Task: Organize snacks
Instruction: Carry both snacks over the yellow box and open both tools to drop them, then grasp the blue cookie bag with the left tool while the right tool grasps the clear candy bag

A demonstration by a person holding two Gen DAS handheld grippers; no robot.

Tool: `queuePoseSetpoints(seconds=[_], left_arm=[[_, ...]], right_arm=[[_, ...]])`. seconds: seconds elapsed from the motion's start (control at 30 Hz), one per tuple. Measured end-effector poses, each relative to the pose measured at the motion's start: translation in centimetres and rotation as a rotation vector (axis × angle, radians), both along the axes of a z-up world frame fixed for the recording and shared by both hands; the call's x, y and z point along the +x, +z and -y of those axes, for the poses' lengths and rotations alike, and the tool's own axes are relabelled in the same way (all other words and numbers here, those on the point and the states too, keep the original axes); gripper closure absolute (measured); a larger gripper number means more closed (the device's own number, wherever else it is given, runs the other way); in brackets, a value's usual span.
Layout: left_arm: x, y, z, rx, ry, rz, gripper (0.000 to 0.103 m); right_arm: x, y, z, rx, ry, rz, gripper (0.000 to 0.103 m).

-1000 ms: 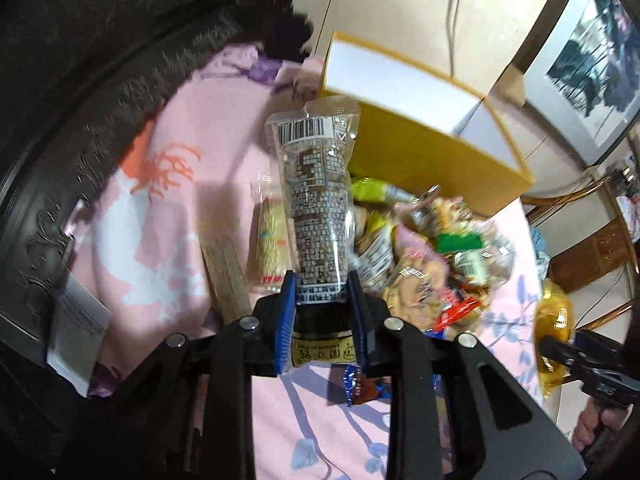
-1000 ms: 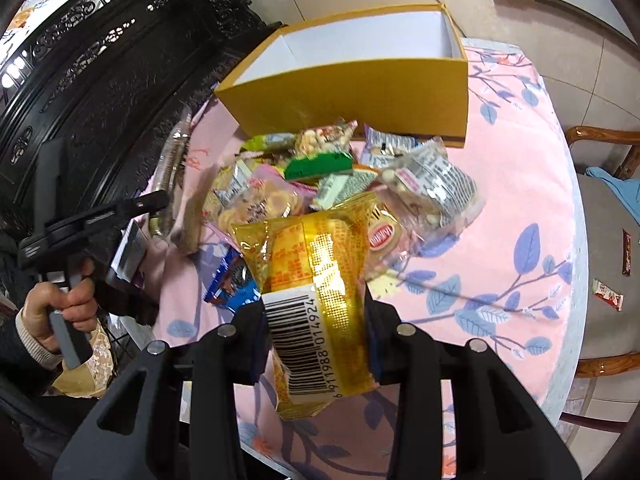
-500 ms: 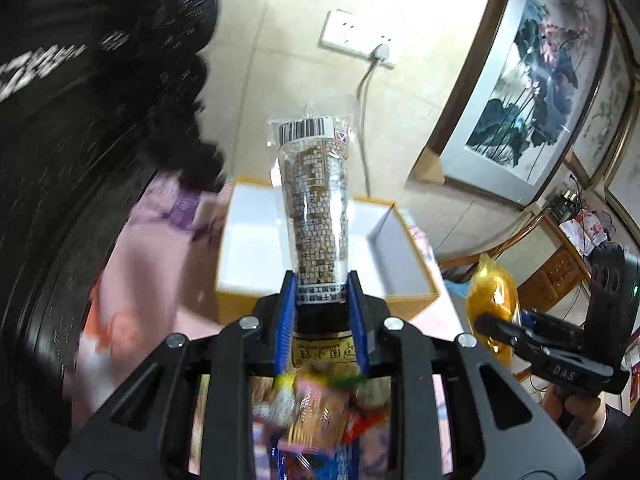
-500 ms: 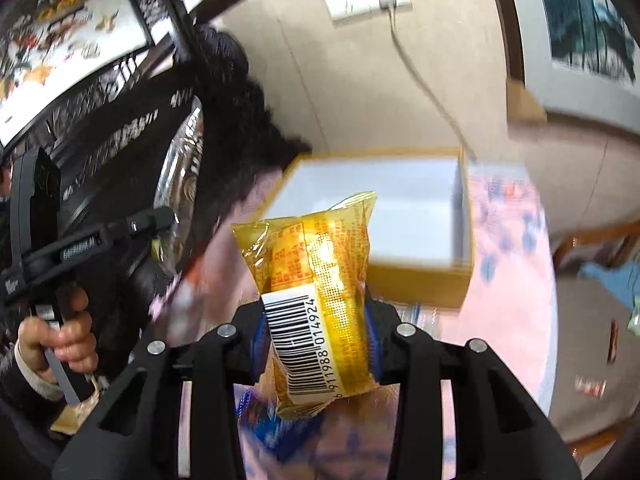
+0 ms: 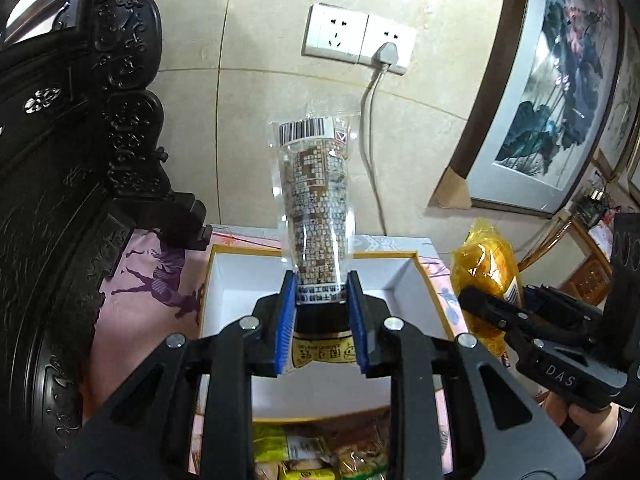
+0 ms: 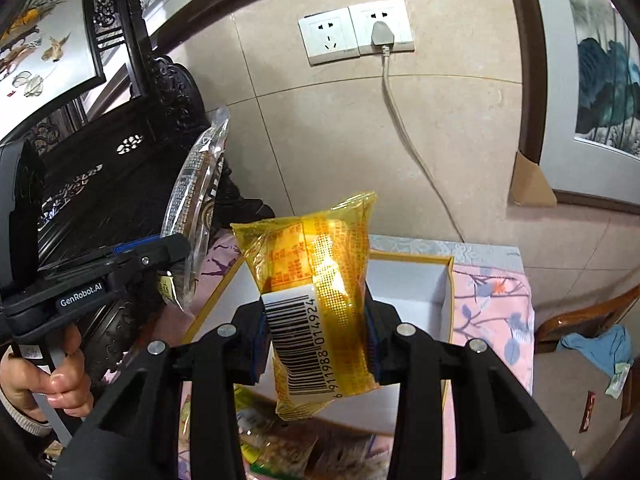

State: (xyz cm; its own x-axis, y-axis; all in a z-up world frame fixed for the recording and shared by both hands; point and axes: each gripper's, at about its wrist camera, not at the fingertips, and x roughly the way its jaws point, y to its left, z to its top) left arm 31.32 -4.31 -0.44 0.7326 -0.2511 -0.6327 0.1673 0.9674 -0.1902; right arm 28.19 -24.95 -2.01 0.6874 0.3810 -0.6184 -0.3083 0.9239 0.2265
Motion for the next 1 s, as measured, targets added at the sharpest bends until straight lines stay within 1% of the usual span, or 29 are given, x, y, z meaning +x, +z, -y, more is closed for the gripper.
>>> queuePoseSetpoints(seconds=[0.07, 0.13, 0.17, 0.2, 0.23, 0.27, 0.3, 0.53, 0.67, 0.73, 0.87, 1.0], left_arm=[[0.7, -0.5, 0.2, 0.01, 0.009, -0.015, 0.077], [1.4, -1.0, 0.3, 0.032, 0.03, -0.029, 0.066], [1.6, -1.1, 0.4, 0.051, 0.054, -0.03, 0.042], [1.6, -1.0, 0.5, 0.077, 0.085, -0.022, 0.015], [1.4, -0.8, 0.5, 0.098, 0.113, 0.002, 0.012], [1.1, -0.4, 0.6, 0.11, 0.115, 0.031, 0.012], [1.1, -0.3, 0.6, 0.116, 0.106, 0.037, 0.012], [0.5, 0.4, 0.3, 0.11, 0.111, 0.033, 0.012], [-0.8, 0.7, -0.1, 0.118, 0.116, 0.028, 0.012], [-2.0, 0.8, -0.8, 0.109, 0.123, 0.03, 0.008], [-5.3, -0.1, -2.6, 0.118, 0.157, 0.025, 0.006], [-8.6, -2.4, -4.7, 0.101, 0.191, -0.032, 0.006]], right_arm=[[0.9, -0.6, 0.0, -0.001, -0.003, -0.009, 0.064], [1.6, -1.0, -0.3, -0.013, -0.001, -0.016, 0.061], [1.8, -1.1, -0.5, -0.024, -0.007, -0.019, 0.045], [1.9, -1.2, -0.5, -0.041, -0.037, -0.01, 0.033], [1.7, -1.0, -0.4, -0.048, -0.065, 0.01, 0.02], [1.6, -0.8, -0.4, -0.039, -0.07, 0.02, 0.015], [1.4, -0.6, -0.3, -0.03, -0.07, 0.028, 0.012], [0.7, -0.2, -0.4, -0.029, -0.068, 0.035, 0.012], [-0.5, 0.1, -0.1, -0.03, -0.065, 0.041, 0.012], [-1.5, 0.0, 0.3, -0.035, -0.063, 0.039, 0.012], [-4.3, -1.7, 1.6, -0.062, -0.052, 0.001, 0.012], [-7.6, -5.4, 3.0, -0.071, -0.045, -0.089, 0.012]])
